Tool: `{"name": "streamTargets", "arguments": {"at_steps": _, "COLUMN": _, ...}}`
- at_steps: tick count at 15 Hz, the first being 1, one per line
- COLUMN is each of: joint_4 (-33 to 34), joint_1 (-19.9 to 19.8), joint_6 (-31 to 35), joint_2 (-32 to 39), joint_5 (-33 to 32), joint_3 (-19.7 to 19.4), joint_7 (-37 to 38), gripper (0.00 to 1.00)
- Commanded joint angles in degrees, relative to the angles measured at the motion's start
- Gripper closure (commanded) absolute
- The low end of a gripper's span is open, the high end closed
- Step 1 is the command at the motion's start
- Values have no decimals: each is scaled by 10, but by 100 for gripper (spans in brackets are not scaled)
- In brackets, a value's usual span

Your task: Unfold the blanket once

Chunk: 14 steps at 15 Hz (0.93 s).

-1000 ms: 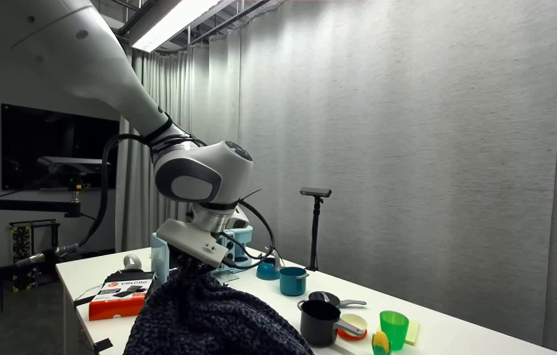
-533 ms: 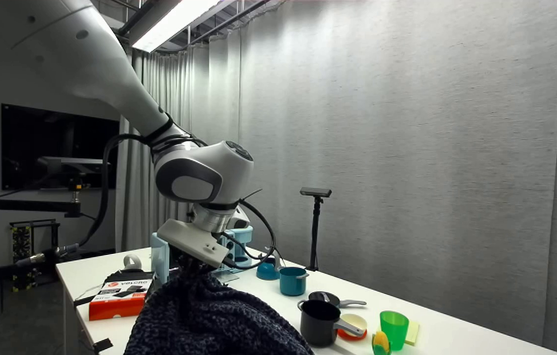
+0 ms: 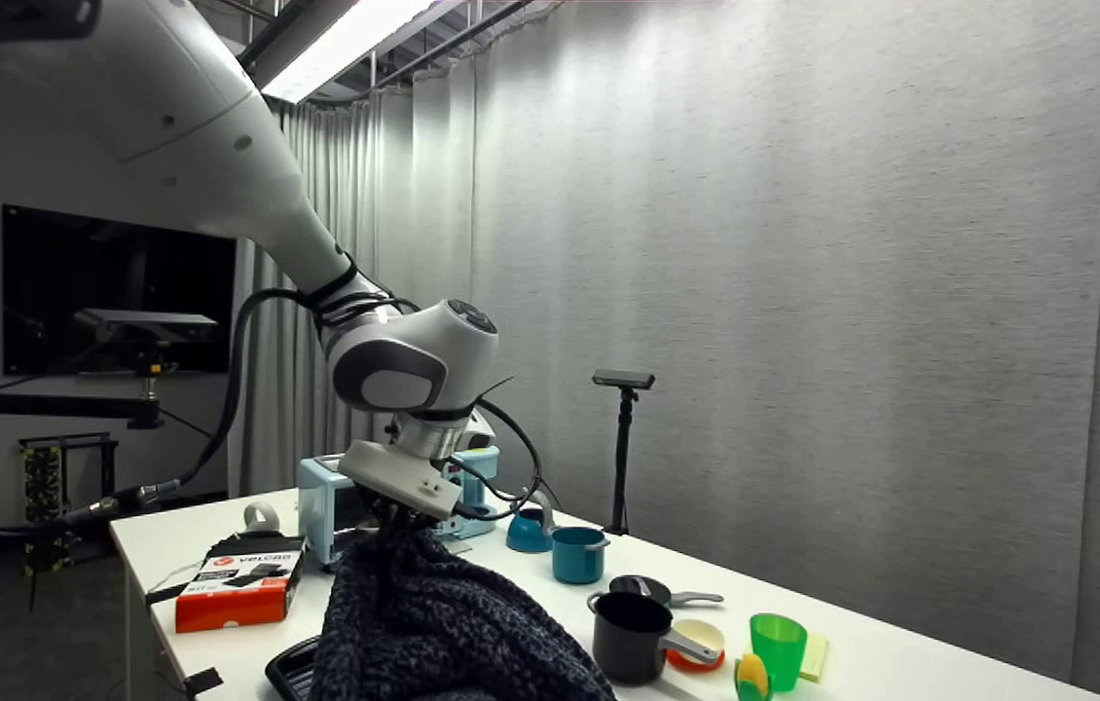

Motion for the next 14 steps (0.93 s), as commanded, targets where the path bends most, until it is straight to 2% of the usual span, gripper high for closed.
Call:
{"name": "streamTargets", "arguments": {"at_steps": 1, "joint_4": 122, "joint_1": 18, "joint_6": -3, "joint_2": 113, "joint_5": -18, "joint_3": 37, "joint_7": 24, "gripper": 98}}
{"name": "streamTargets", "arguments": {"at_steps": 8, "joint_4": 272, "joint_1": 33, "joint_6": -97, "joint_2": 255, "joint_5": -163, "joint_3": 77, "joint_7": 110, "gripper": 98}}
{"name": "streamTargets", "arguments": {"at_steps": 14, "joint_4": 356, "joint_1": 34, "joint_6": -185, "joint_2": 317, "joint_5": -222, "joint_3": 96, "joint_7": 116, "gripper": 98}}
